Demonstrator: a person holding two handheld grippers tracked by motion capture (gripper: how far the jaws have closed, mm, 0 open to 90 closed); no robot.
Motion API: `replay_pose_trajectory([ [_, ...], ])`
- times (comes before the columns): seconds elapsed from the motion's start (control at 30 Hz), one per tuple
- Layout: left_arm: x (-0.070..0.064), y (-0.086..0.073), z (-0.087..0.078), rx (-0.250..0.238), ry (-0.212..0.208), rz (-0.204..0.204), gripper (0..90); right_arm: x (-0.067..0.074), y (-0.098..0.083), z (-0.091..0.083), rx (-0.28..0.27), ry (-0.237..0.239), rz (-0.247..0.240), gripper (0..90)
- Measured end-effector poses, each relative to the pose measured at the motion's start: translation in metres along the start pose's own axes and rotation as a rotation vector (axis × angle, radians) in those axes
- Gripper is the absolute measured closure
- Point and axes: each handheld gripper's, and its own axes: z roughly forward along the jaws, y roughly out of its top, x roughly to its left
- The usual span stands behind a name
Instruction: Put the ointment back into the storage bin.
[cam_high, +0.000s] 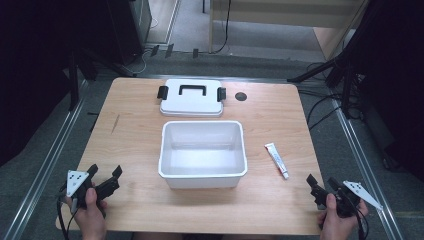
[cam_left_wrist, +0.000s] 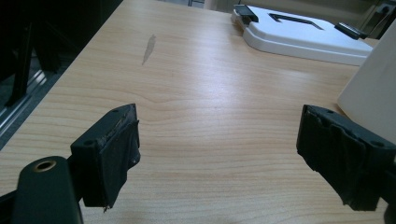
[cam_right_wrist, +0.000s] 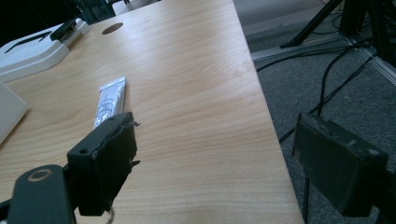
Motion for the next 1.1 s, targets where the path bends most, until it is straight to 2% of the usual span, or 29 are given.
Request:
replay_pose_trajectory([
  [0.23, -0.001, 0.0, -0.001, -0.008, 0.019, 0.003, 14.0, 0.005, 0.0, 0.002, 0.029, 0.001, -0.038, 14.3],
  [0.27, -0.002, 0.0, -0.001, -0.01, 0.025, 0.007, 14.0, 0.005, 0.0, 0.002, 0.029, 0.001, -0.038, 14.3],
  [0.3, -0.002, 0.0, 0.0, -0.005, 0.028, 0.017, 14.0, 0.004, 0.002, 0.002, 0.045, 0.021, -0.026, 17.0],
  [0.4, -0.003, -0.001, -0.001, -0.014, 0.035, 0.013, 14.0, 0.004, 0.005, 0.002, 0.076, 0.018, 0.0, 21.7],
  [0.43, -0.003, -0.001, -0.001, -0.014, 0.037, 0.019, 14.0, 0.008, 0.01, 0.002, 0.121, 0.022, -0.036, 21.8],
  [0.5, -0.004, -0.001, 0.0, -0.01, 0.039, 0.019, 14.0, 0.015, 0.016, 0.002, 0.174, 0.016, -0.082, 21.1],
  [0.53, -0.004, 0.0, 0.0, -0.011, 0.046, 0.023, 14.0, 0.015, 0.016, 0.002, 0.174, 0.016, -0.082, 21.1],
  [0.57, -0.004, 0.0, 0.0, -0.006, 0.042, 0.025, 14.0, 0.023, 0.022, 0.003, 0.212, 0.024, -0.137, 20.6],
  [0.63, -0.004, 0.0, 0.001, -0.004, 0.045, 0.027, 14.0, 0.032, 0.029, 0.005, 0.257, 0.011, -0.193, 20.5],
  [0.67, -0.004, 0.0, 0.001, -0.004, 0.045, 0.027, 14.0, 0.032, 0.029, 0.005, 0.257, 0.011, -0.193, 20.5],
  [0.7, -0.004, 0.0, 0.001, -0.003, 0.045, 0.031, 14.0, 0.042, 0.037, 0.007, 0.31, 0.01, -0.237, 20.4],
  [0.73, -0.004, 0.0, 0.001, -0.005, 0.042, 0.034, 14.0, 0.047, 0.041, 0.009, 0.338, 0.005, -0.262, 20.4],
  [0.77, -0.004, 0.0, 0.001, -0.005, 0.042, 0.034, 14.0, 0.052, 0.044, 0.011, 0.36, 0.015, -0.282, 20.0],
  [0.8, -0.004, 0.0, 0.0, -0.004, 0.041, 0.035, 14.0, 0.052, 0.044, 0.011, 0.36, 0.015, -0.282, 20.0],
  [0.83, -0.004, 0.0, 0.0, -0.004, 0.041, 0.034, 14.0, 0.061, 0.052, 0.016, 0.427, 0.013, -0.311, 19.8],
  [0.87, -0.004, 0.0, 0.0, -0.004, 0.041, 0.034, 14.0, 0.061, 0.052, 0.016, 0.427, 0.013, -0.311, 19.8],
  [0.9, -0.004, 0.0, 0.0, -0.005, 0.041, 0.031, 14.0, 0.065, 0.056, 0.019, 0.461, 0.017, -0.334, 19.9],
  [0.93, -0.004, 0.0, 0.001, -0.005, 0.04, 0.026, 14.0, 0.076, 0.062, 0.025, 0.542, 0.029, -0.374, 19.9],
  [1.03, -0.003, 0.0, 0.001, 0.0, 0.038, 0.021, 14.0, 0.092, 0.068, 0.037, 0.682, 0.032, -0.454, 19.2],
  [1.07, -0.003, 0.0, 0.001, 0.0, 0.038, 0.021, 14.0, 0.092, 0.068, 0.037, 0.682, 0.032, -0.454, 19.2],
  [1.1, -0.003, 0.0, 0.001, -0.003, 0.034, 0.019, 14.0, 0.101, 0.071, 0.045, 0.766, 0.042, -0.512, 19.1],
])
